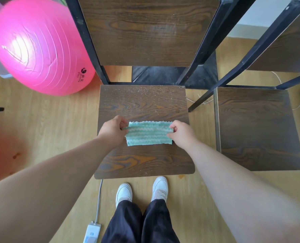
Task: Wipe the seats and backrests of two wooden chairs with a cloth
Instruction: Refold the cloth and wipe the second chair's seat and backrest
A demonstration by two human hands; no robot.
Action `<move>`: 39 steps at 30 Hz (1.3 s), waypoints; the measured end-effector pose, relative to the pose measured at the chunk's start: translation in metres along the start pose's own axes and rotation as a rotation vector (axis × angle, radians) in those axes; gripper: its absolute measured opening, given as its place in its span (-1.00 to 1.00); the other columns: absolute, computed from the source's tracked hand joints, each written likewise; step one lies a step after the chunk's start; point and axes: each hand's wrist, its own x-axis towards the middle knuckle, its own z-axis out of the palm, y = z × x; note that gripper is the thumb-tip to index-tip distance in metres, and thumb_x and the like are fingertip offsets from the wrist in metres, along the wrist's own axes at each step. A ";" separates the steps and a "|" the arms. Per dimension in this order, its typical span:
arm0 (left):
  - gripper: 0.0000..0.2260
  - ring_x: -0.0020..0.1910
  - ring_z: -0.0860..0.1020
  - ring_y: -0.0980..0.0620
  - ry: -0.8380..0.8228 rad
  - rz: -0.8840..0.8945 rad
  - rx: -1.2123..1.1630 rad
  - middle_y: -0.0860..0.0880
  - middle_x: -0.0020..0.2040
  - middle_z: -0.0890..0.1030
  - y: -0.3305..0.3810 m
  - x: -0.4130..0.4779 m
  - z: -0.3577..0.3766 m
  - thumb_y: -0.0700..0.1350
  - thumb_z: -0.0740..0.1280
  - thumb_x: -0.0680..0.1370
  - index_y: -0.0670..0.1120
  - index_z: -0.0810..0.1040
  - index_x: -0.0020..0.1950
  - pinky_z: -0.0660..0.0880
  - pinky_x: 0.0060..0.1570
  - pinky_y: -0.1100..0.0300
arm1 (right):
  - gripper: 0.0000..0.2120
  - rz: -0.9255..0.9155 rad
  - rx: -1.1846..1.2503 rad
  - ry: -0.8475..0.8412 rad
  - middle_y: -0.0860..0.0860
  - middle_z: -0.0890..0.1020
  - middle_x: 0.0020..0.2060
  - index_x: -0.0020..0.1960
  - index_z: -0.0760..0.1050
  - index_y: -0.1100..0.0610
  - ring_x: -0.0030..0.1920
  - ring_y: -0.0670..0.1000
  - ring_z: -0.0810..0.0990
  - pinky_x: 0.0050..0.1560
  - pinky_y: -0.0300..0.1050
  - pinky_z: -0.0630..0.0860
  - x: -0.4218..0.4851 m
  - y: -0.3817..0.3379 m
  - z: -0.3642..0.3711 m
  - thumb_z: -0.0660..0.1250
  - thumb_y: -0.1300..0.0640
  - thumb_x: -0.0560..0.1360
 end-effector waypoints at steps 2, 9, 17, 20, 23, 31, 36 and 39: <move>-0.85 -0.08 0.50 0.03 0.004 0.014 0.085 0.03 0.02 0.55 0.006 0.006 -0.003 -0.16 0.25 0.58 -0.02 0.48 0.14 0.48 -0.18 0.15 | -0.70 0.031 -0.044 0.002 -0.02 0.57 0.04 0.22 0.49 0.04 -0.09 0.02 0.56 -0.13 -0.13 0.50 0.010 -0.007 -0.001 0.40 0.08 0.50; -0.55 0.34 0.31 -0.13 -0.062 0.041 0.456 -0.09 0.40 0.36 -0.012 0.003 -0.004 -0.09 0.22 0.59 0.00 0.27 0.48 0.38 0.27 -0.05 | -0.83 0.236 -0.139 0.056 0.05 0.59 -0.17 -0.06 0.51 0.11 -0.17 0.12 0.57 -0.36 -0.18 0.37 0.020 -0.014 0.008 0.38 0.01 0.52; -0.66 0.30 0.32 -0.14 0.045 0.064 0.599 -0.08 0.31 0.40 -0.043 -0.023 -0.003 0.00 0.14 0.60 -0.03 0.32 0.37 0.36 0.23 -0.03 | -0.73 0.437 -0.030 0.095 0.07 0.55 -0.21 -0.11 0.49 0.15 -0.25 0.13 0.49 -0.32 -0.15 0.36 0.003 -0.007 0.029 0.36 -0.07 0.53; -0.64 0.33 0.30 -0.14 0.083 0.074 0.596 -0.07 0.34 0.38 -0.038 -0.020 -0.002 0.02 0.12 0.62 -0.04 0.31 0.40 0.34 0.26 -0.05 | -0.71 0.442 0.014 0.135 0.09 0.59 -0.18 -0.11 0.47 0.16 -0.23 0.14 0.55 -0.32 -0.14 0.39 0.003 -0.006 0.037 0.36 -0.07 0.52; -0.56 0.39 0.26 -0.13 0.102 0.108 0.612 -0.06 0.41 0.32 -0.034 -0.019 0.001 0.08 0.11 0.63 -0.01 0.22 0.48 0.29 0.34 -0.06 | -0.73 0.432 0.037 0.155 0.08 0.57 -0.17 -0.09 0.44 0.15 -0.16 0.14 0.59 -0.29 -0.11 0.43 0.006 -0.007 0.043 0.37 -0.06 0.52; -0.49 0.52 0.08 -0.11 0.145 0.162 0.600 -0.07 0.56 0.14 -0.015 -0.019 0.007 0.14 0.09 0.63 0.00 0.13 0.53 0.11 0.48 -0.05 | -0.81 0.377 0.048 0.199 0.08 0.62 -0.19 -0.07 0.56 0.15 -0.21 0.10 0.59 -0.40 -0.20 0.39 0.013 -0.010 0.047 0.35 0.02 0.50; -0.45 0.54 0.03 -0.10 0.139 0.213 0.644 -0.07 0.58 0.10 0.001 -0.022 0.008 0.16 0.09 0.63 -0.01 0.07 0.56 0.05 0.51 -0.04 | -0.85 0.321 0.079 0.278 0.00 0.47 -0.40 -0.20 0.46 0.12 -0.37 0.03 0.48 -0.50 -0.23 0.19 0.006 -0.014 0.023 0.30 0.07 0.48; -0.45 0.55 0.00 -0.08 0.152 0.227 0.657 -0.06 0.59 0.06 0.008 -0.024 0.007 0.16 0.06 0.64 -0.01 0.03 0.57 0.01 0.52 -0.03 | -0.91 0.288 0.270 0.307 -0.06 0.53 -0.21 0.00 0.51 0.06 -0.31 -0.07 0.45 -0.41 -0.22 0.31 -0.002 -0.020 0.005 0.30 0.16 0.50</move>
